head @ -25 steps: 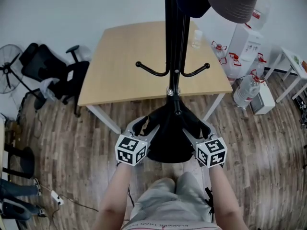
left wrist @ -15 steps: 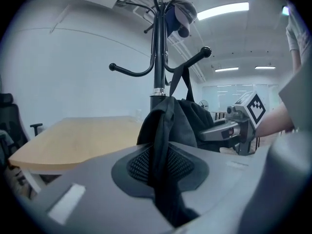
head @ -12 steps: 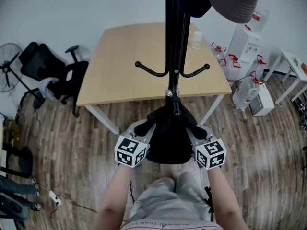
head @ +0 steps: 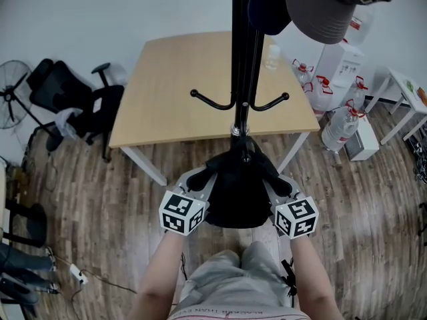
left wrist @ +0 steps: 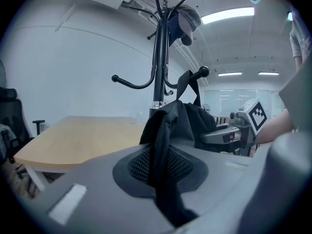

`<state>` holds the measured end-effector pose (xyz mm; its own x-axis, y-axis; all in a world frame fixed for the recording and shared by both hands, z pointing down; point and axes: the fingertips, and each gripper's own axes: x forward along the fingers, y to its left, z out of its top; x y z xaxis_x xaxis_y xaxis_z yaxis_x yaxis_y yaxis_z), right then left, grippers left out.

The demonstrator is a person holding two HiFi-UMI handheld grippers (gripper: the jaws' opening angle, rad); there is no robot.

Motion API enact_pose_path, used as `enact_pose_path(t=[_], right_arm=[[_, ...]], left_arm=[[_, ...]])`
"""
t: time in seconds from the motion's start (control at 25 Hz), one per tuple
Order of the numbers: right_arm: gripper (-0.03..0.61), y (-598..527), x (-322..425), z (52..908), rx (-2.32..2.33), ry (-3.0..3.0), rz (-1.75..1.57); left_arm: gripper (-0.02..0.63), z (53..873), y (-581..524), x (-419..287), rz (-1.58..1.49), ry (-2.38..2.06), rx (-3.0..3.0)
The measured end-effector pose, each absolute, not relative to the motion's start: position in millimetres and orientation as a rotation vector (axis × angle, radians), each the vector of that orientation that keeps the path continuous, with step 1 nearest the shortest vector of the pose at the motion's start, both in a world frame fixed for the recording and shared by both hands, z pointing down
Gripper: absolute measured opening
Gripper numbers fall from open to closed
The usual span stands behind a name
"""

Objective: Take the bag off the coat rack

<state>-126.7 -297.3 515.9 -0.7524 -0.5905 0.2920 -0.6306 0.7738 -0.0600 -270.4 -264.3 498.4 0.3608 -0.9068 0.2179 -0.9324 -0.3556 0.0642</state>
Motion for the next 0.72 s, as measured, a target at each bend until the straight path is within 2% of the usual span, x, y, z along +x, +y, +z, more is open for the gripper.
enact_pose_path(t=[0.72], right_arm=[[0.055, -257, -116, 489, 1.036, -2.678, 0.221]], left_arm=[[0.061, 474, -233, -261, 0.232, -1.589, 2.481]])
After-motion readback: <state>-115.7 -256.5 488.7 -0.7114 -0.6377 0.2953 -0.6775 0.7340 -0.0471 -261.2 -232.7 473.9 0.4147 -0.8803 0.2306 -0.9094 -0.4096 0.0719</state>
